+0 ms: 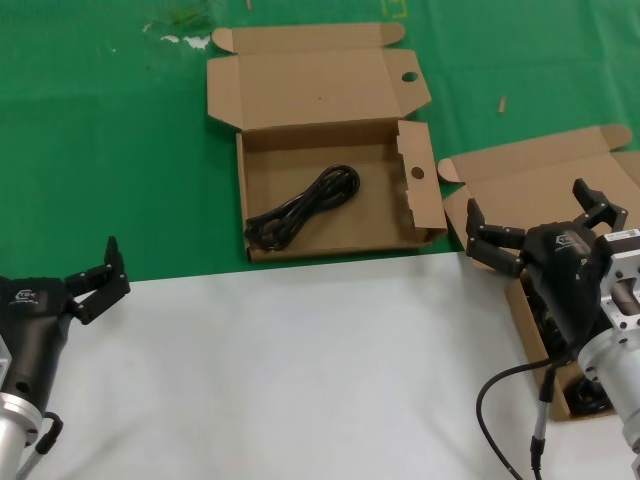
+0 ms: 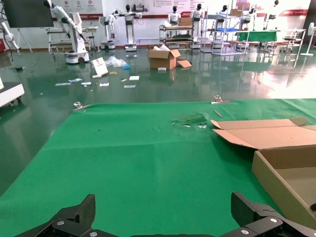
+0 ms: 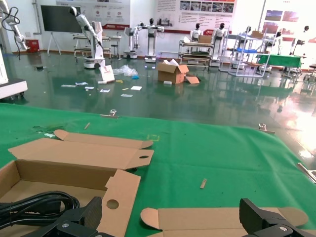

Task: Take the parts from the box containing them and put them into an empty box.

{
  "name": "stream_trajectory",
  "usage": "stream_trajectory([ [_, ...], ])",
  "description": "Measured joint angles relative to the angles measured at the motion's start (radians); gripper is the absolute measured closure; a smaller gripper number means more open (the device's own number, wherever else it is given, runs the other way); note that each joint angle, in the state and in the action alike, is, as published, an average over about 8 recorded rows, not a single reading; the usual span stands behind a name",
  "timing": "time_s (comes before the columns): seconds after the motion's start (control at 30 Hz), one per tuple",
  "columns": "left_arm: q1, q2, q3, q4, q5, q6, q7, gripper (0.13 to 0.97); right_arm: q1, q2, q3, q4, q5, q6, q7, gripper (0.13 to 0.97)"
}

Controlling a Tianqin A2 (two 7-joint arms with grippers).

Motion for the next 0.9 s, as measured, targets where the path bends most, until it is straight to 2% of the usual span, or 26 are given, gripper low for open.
stream_trajectory([
  [0.9, 0.000, 0.000, 0.000, 0.000, 0.000, 0.000, 0.000, 0.132, 0.000, 0.000, 0.000, 0.000, 0.000, 0.000, 0.000, 0.129],
])
